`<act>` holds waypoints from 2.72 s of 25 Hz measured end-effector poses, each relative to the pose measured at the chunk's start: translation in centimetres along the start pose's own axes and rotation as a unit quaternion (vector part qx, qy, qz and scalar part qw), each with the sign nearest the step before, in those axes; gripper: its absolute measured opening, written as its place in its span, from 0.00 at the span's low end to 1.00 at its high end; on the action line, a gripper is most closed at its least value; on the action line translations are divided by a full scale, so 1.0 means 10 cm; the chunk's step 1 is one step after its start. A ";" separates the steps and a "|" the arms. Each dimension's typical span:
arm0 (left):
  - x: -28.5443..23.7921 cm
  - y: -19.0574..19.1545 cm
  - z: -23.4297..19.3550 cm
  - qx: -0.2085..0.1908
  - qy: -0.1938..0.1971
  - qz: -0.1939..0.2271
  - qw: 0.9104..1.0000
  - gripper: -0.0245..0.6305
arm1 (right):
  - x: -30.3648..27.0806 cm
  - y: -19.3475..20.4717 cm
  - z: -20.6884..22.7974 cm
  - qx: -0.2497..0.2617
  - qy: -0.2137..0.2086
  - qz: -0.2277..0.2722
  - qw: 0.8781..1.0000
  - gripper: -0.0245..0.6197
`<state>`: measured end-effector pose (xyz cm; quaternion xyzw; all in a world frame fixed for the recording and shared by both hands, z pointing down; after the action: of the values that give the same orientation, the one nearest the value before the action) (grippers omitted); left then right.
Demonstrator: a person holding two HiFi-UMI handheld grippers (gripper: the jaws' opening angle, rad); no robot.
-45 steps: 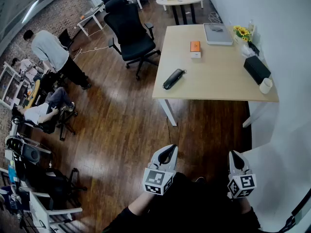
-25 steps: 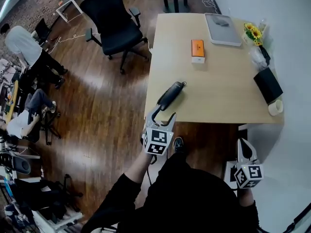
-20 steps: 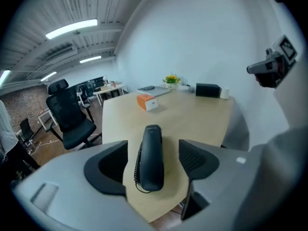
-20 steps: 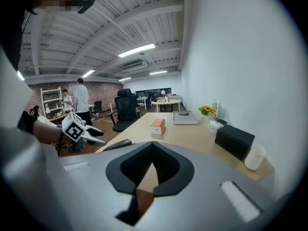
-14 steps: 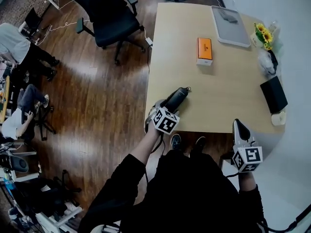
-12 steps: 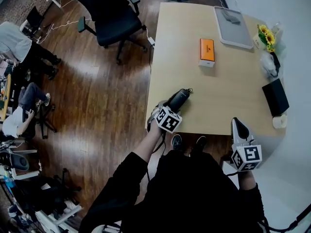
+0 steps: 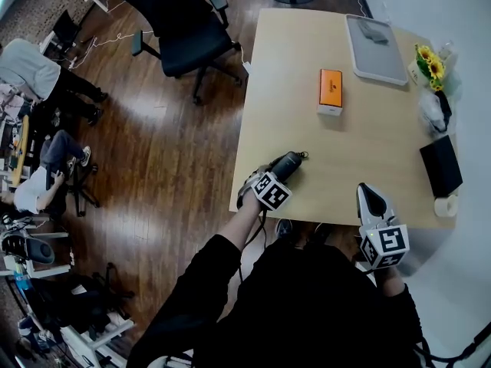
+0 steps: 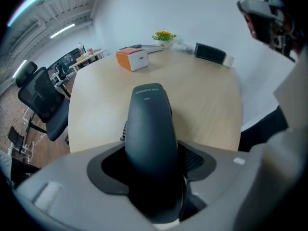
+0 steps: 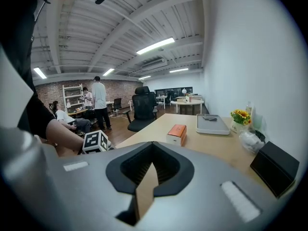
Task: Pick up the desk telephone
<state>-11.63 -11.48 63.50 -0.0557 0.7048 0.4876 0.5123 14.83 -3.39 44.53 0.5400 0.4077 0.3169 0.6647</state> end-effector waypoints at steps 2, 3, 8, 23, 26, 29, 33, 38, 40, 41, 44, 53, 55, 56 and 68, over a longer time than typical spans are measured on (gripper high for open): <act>-0.03 0.01 -0.05 0.033 0.020 -0.004 0.999 0.42 | 0.00 0.06 0.04 -0.007 -0.001 -0.005 1.000 0.04; -0.03 0.01 -0.09 0.047 0.027 -0.005 0.999 0.42 | 0.01 0.10 0.06 -0.011 -0.002 -0.008 1.000 0.04; -0.04 0.02 -0.11 0.050 0.028 -0.002 0.998 0.43 | 0.06 0.21 0.15 -0.025 0.002 -0.012 1.000 0.04; 1.42 -0.78 0.28 0.114 -0.062 0.235 0.963 0.44 | 0.36 -0.06 0.46 -0.035 0.039 0.032 0.998 0.04; 1.87 -0.96 0.44 0.108 -0.087 0.298 0.944 0.44 | 0.45 -0.16 0.46 -0.044 0.038 0.050 0.997 0.04; 2.21 -1.08 0.59 0.081 -0.121 0.342 0.928 0.44 | 0.52 -0.23 0.45 -0.050 0.036 0.066 0.996 0.04; 2.50 -1.22 0.72 0.051 -0.145 0.368 0.917 0.44 | 0.52 -0.27 0.43 -0.051 0.034 0.074 0.995 0.04; 2.62 -1.25 0.77 0.027 -0.159 0.377 0.912 0.44 | 0.53 -0.28 0.36 -0.054 0.026 0.076 0.995 0.04; 2.61 -1.25 0.76 0.029 -0.162 0.376 0.912 0.44 | 0.53 -0.27 0.36 -0.054 0.026 0.075 0.995 0.04; 2.60 -1.25 0.76 0.030 -0.163 0.375 0.912 0.44 | 0.53 -0.27 0.37 -0.055 0.026 0.074 0.995 0.04; 2.60 -1.25 0.75 0.030 -0.165 0.374 0.912 0.44 | 0.55 -0.25 0.38 -0.057 0.028 0.071 0.995 0.04; 2.65 -1.31 0.78 0.015 -0.166 0.381 0.909 0.44 | 0.61 -0.24 0.37 -0.057 0.035 0.071 0.995 0.04; 2.64 -1.31 0.79 0.015 -0.164 0.382 0.909 0.44 | 0.62 -0.23 0.38 -0.057 0.036 0.070 0.995 0.04; 2.64 -1.32 0.79 0.015 -0.164 0.382 0.909 0.44 | 0.62 -0.23 0.39 -0.056 0.036 0.070 0.995 0.04; 2.66 -1.37 0.81 0.015 -0.169 0.394 0.904 0.44 | 0.60 -0.27 0.38 -0.059 0.025 0.074 0.995 0.04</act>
<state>-10.77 -1.37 34.19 0.3169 0.5795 0.6412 0.3906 20.95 -0.61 41.00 0.5203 0.3639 0.4019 0.6598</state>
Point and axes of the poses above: the fingertips, and each gripper's own axes: x backward along the fingers, z to its right, y out of its underside, the point moved 10 cm from there along x, backward along the fingers, and after that the axes turned 14 degrees about z, right-handed, at the moved point
